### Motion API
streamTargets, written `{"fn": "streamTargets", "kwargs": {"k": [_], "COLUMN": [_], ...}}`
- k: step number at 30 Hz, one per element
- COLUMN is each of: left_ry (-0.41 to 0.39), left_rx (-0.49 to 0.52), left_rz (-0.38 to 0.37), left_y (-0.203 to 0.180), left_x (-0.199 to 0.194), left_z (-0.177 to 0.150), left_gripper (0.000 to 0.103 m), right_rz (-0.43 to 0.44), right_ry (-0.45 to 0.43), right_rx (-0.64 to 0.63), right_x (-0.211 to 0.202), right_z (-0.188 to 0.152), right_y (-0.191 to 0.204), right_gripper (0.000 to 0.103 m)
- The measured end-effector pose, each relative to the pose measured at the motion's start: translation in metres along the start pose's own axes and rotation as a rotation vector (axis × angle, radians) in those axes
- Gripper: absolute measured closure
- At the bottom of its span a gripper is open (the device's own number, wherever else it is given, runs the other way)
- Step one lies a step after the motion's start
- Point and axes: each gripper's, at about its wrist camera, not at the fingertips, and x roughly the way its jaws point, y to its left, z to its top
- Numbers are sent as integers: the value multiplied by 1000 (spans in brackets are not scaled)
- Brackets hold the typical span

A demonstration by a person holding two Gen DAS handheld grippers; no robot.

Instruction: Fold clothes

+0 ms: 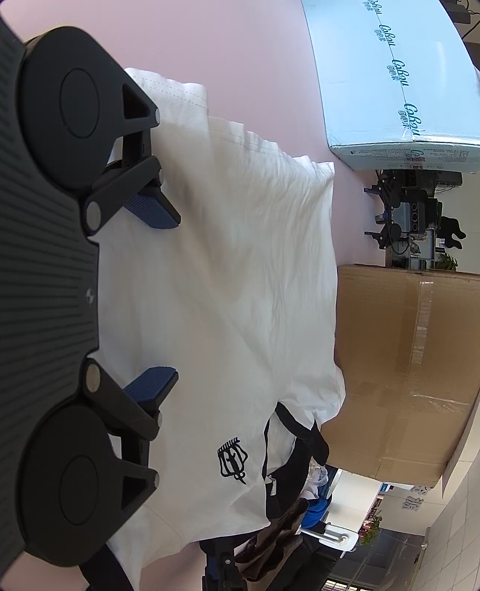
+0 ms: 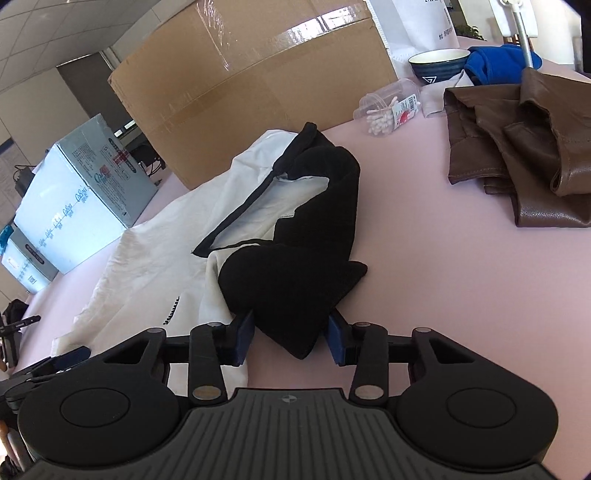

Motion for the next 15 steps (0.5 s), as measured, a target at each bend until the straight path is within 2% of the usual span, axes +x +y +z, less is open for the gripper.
{"fn": "streamTargets", "kwargs": {"k": [3, 7, 9, 11, 15], "left_ry": [0, 0, 0, 1, 1], "left_rx": [1, 4, 6, 8, 11], "left_rz": [-1, 2, 3, 5, 7], "left_y": [0, -1, -1, -1, -1], "left_x": [0, 0, 0, 0, 0], "left_z": [0, 0, 0, -1, -1], "left_gripper": [22, 22, 22, 22, 22], "right_rz": [-7, -158, -171, -183, -242], "right_ry": [-24, -145, -173, -168, -37], "right_rx": [-27, -213, -253, -270, -321], "right_x": [-4, -25, -34, -37, -18], "right_z": [3, 12, 19, 23, 14], "right_y": [-5, 9, 12, 13, 11], "right_gripper": [93, 94, 94, 94, 93]}}
